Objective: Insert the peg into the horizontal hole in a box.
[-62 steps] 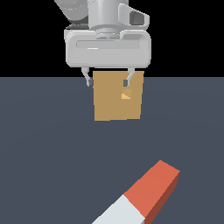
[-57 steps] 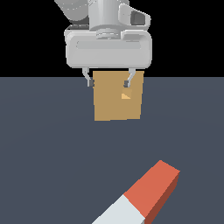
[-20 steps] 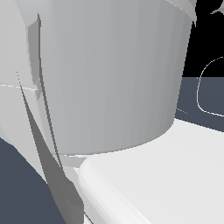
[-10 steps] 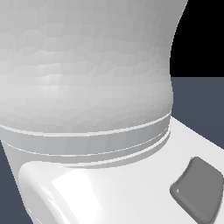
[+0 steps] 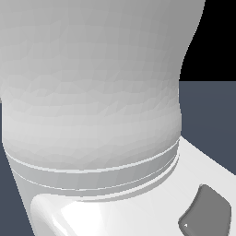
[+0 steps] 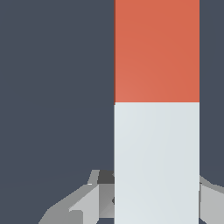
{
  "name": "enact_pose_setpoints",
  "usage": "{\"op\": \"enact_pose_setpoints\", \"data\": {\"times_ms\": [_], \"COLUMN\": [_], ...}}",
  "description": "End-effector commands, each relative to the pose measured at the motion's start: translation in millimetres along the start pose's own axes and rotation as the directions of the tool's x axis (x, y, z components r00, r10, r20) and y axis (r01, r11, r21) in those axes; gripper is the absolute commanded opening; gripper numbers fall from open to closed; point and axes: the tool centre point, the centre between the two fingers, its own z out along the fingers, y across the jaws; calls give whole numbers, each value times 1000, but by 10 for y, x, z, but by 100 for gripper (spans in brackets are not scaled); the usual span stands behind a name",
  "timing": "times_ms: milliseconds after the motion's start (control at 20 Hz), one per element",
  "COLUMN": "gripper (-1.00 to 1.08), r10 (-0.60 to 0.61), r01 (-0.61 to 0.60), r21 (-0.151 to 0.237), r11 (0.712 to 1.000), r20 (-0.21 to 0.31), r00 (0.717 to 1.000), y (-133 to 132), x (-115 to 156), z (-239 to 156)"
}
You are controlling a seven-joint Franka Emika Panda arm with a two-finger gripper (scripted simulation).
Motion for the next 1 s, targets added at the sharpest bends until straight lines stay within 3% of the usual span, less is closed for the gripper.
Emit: {"op": "enact_pose_setpoints", "data": {"times_ms": [0,500,750,950], "gripper": [-100,-100,-100,-100], "r10": [0,-46,-158,-296], "r01": [0,46,158,296], "r21": [0,0,-1,-2], "r11": [1000,999,987,955], "r20": [0,0,1,2], "r00": [1000,999,987,955], "y": [0,1,-22,-104], "x": [3,129,446,840], "z": [1,-47,-164,-309]}}
